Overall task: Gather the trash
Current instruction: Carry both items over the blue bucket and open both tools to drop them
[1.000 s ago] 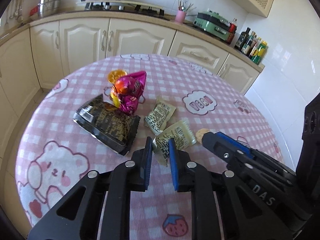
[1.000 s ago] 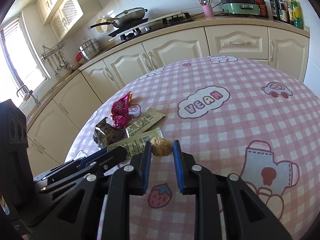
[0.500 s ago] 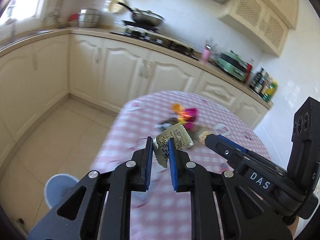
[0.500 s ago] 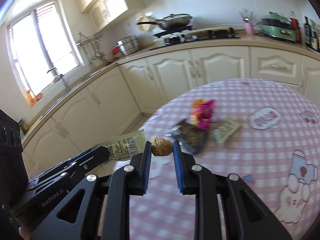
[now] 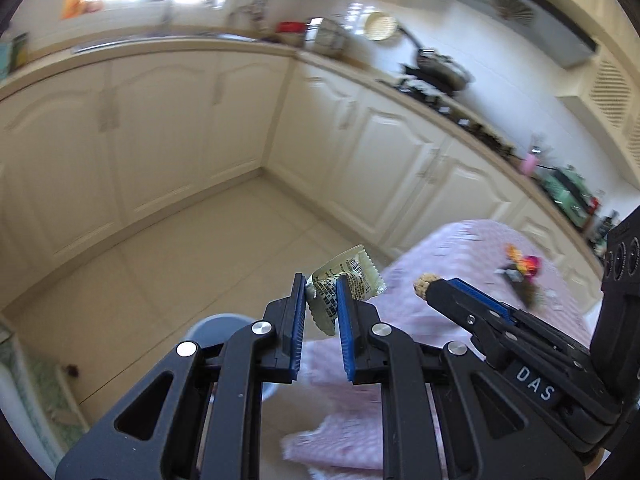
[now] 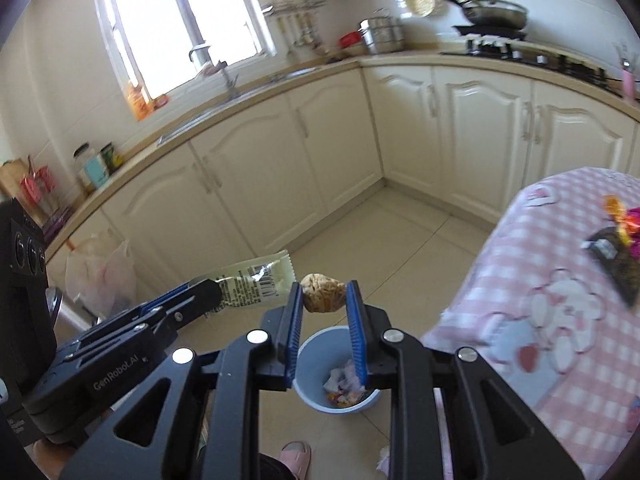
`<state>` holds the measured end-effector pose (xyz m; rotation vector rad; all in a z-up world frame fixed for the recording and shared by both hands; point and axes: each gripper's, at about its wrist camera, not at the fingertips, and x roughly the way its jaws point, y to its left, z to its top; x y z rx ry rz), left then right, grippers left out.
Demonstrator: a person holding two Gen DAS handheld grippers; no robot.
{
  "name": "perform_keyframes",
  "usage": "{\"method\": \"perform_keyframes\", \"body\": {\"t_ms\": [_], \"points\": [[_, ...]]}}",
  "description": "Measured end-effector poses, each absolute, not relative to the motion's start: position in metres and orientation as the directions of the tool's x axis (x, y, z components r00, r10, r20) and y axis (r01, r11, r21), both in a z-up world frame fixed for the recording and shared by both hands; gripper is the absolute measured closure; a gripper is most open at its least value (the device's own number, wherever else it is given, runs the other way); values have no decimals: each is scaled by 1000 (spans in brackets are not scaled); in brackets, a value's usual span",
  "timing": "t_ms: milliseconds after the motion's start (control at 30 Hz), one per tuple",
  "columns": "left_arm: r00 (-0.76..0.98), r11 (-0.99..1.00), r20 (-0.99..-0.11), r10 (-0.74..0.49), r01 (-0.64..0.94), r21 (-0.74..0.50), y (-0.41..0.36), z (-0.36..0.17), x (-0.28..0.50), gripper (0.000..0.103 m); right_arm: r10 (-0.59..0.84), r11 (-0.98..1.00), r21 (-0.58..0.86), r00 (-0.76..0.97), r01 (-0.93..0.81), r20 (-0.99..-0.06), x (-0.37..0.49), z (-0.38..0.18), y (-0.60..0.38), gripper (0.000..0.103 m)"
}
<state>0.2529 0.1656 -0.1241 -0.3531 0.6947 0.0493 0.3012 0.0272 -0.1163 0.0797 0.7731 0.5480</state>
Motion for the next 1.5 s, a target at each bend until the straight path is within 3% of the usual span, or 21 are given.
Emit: {"method": "perform_keyframes", "body": {"t_ms": [367, 533, 600, 667, 1367, 1500], "points": [[696, 925, -718, 15, -283, -255, 204, -171, 286, 89, 499, 836, 270, 460, -477, -734, 341, -180, 101, 81], [698, 927, -716, -4, -266, -265, 206, -181, 302, 85, 491, 841, 271, 451, -468, -745, 358, -194, 106, 81], [691, 925, -723, -10, -269, -270, 208, -186, 308, 67, 486, 845, 272, 447, -461, -751, 364, -199, 106, 81], [691, 923, -723, -12, -270, -274, 208, -190, 310, 57, 482, 848, 273, 444, -455, -755, 367, -203, 105, 81], [684, 892, -729, 21, -342, -295, 230, -199, 301, 56, 499, 836, 283, 435, -471, -750, 376, -212, 122, 80], [698, 882, -715, 36, -358, -305, 237, -191, 297, 55, 512, 829, 260, 486, -495, -708, 376, -198, 128, 67]]}}
